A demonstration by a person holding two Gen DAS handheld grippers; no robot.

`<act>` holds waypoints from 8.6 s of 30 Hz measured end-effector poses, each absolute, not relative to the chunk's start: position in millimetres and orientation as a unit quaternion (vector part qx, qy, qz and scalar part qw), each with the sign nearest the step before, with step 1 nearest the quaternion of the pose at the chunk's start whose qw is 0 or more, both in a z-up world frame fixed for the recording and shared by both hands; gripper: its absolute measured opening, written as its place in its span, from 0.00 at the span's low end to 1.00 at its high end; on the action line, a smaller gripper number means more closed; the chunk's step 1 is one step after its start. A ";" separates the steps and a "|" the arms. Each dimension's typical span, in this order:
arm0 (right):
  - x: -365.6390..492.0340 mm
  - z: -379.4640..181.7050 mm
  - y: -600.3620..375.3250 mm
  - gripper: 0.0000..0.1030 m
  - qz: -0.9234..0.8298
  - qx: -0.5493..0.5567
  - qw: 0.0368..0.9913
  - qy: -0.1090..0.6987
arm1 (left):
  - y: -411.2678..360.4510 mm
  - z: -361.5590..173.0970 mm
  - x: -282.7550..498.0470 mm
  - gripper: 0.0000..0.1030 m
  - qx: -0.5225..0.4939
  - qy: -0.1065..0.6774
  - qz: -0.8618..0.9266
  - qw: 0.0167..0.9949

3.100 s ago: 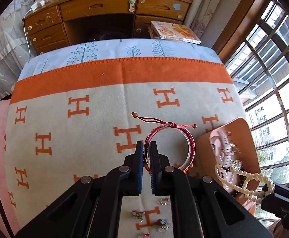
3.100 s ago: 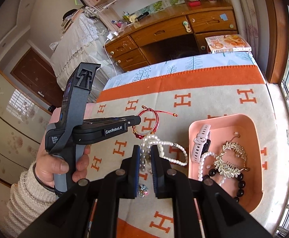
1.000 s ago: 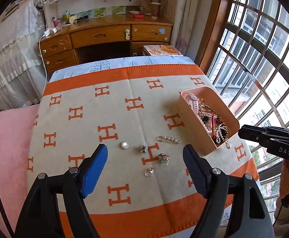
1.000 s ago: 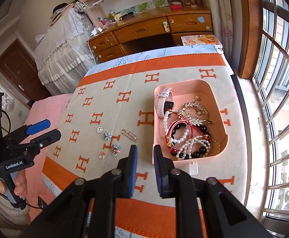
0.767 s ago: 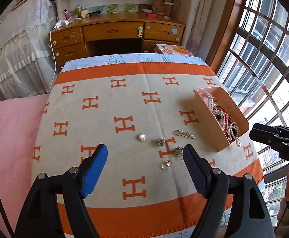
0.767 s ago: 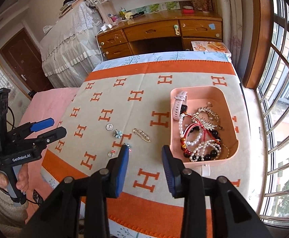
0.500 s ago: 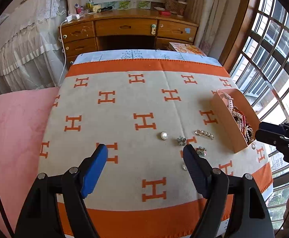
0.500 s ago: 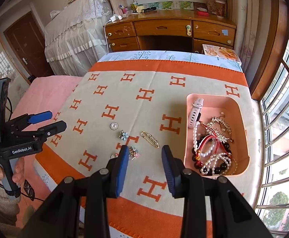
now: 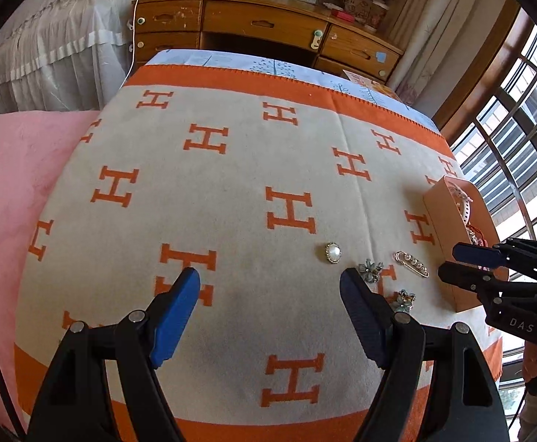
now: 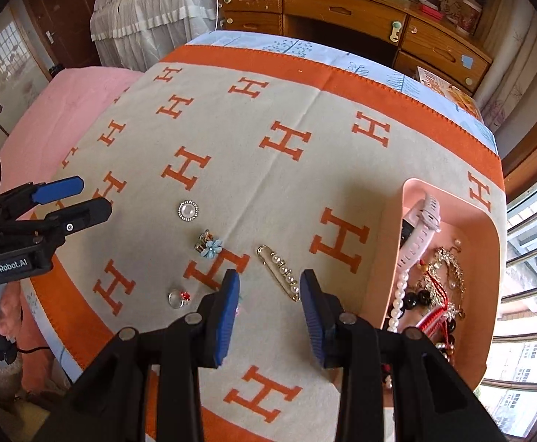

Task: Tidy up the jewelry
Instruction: 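Grasp the gold pearl safety pin with the right tool while the left tool grasps the pearl button brooch, then carry the safety pin and pearl button into the pink box and open both tools, then move the right tool to the jeweled ring and close on it, then carry the jeweled ring toward the box with the right tool while the left tool grasps a red-stone ring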

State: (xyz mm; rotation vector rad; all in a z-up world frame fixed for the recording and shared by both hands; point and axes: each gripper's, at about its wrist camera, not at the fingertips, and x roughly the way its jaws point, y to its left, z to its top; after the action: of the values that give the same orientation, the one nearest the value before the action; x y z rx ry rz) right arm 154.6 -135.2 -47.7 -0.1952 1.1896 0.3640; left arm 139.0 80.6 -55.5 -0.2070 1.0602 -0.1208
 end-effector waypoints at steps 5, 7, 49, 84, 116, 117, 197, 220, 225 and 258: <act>162.5 -66.0 -128.6 0.34 0.180 -0.120 0.788 0.576 | 92.4 -66.1 141.5 0.74 -0.096 0.511 -0.050 0.853; 165.1 -71.5 -127.2 0.34 0.181 -0.129 0.782 0.583 | 96.9 -70.3 141.5 0.74 -0.096 0.514 -0.050 0.851; 169.8 -94.2 -154.4 0.13 0.249 -0.056 0.763 0.593 | 3.3 -94.3 196.2 0.32 0.252 0.457 -0.363 0.772; 108.6 -10.1 -336.9 0.13 0.073 0.164 0.873 0.454 | -156.8 22.2 150.4 0.16 0.119 0.372 -0.295 0.872; 85.4 -36.3 -298.2 0.33 0.054 0.142 0.866 0.477 | -95.5 5.6 139.1 0.88 -0.025 0.368 -0.167 0.914; 81.5 -33.8 -295.7 0.33 0.056 0.142 0.867 0.474 | -90.9 6.1 135.3 0.88 -0.025 0.368 -0.161 0.915; 114.1 -99.9 -114.4 0.14 0.130 -0.061 0.874 0.464 | 54.7 -81.0 76.5 0.88 -0.016 0.438 -0.046 0.897; 91.1 -64.3 -147.4 0.14 0.162 -0.009 0.898 0.410 | 17.3 -84.1 78.2 0.89 0.011 0.452 -0.088 0.888; 85.9 -54.5 -158.3 0.14 0.166 0.004 0.904 0.395 | 18.7 -83.3 79.3 0.89 -0.003 0.452 -0.100 0.886; 46.5 -32.9 -214.4 0.14 0.185 0.052 0.933 0.303 | -28.8 -95.5 103.8 0.13 0.034 0.461 -0.185 0.867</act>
State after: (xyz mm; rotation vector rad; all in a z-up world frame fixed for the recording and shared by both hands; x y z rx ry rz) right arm 46.5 -214.4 -32.9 0.1065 0.6208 0.3784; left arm 103.8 -28.8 -95.5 0.0711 0.9642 -0.3872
